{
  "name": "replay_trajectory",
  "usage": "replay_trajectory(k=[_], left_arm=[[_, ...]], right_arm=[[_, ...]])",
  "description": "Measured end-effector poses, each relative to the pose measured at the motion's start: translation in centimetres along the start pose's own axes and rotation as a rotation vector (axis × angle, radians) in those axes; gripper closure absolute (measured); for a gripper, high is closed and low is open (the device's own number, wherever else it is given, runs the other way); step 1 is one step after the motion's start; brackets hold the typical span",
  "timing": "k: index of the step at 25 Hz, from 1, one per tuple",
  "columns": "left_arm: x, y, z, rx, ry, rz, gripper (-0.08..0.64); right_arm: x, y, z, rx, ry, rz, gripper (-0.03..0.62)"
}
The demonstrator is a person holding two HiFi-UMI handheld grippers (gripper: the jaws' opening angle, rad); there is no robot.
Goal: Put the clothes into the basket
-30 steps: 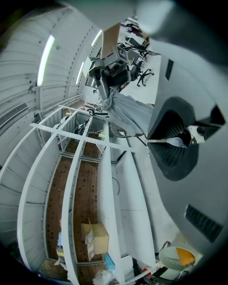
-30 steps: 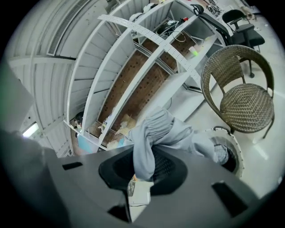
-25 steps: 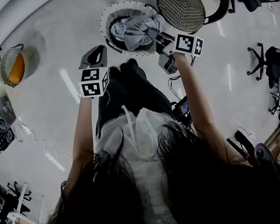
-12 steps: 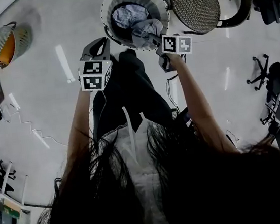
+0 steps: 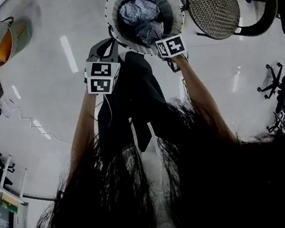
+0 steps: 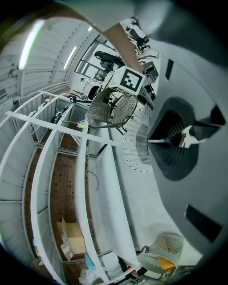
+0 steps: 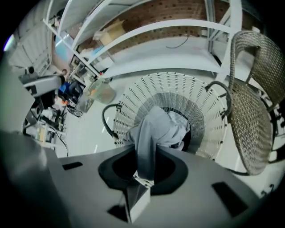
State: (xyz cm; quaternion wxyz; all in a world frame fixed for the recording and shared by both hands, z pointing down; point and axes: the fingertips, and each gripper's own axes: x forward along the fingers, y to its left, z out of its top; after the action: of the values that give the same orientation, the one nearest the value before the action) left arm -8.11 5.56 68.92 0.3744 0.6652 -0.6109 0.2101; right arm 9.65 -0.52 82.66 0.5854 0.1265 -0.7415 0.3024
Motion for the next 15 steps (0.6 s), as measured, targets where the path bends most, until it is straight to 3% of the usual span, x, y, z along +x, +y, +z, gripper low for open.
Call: replay_trajectory(k=[4,8,9,10,15], left_arm=[[1.4,0.7,-1.4,0.005,0.036,0.009,0.529],[2.2,0.8,-3.4,-0.002,0.066,0.0,0.529],[2.4,1.0,-3.9,-0.003,0.074,0.001,0.529],[2.6,1.2,-4.3,-0.002,0.083,0.005,0.529],[2.8,1.4,-5.0,-0.008,0.098,0.014,0.529]], right_arm=[[3.8,-0.3,-0.9,-0.153,0.082,-0.028,0.526],[6.7,-0.6,-1.1,-0.207,0.106,-0.055,0.518],[7.5,-0.6,-0.9,-0.226,0.102,-0.057,0.459],[8.1,-0.7,-0.7,-0.248,0.106,-0.06,0.356],[8.4,-0.8,-0.1,-0.257,0.095,-0.049,0.347]])
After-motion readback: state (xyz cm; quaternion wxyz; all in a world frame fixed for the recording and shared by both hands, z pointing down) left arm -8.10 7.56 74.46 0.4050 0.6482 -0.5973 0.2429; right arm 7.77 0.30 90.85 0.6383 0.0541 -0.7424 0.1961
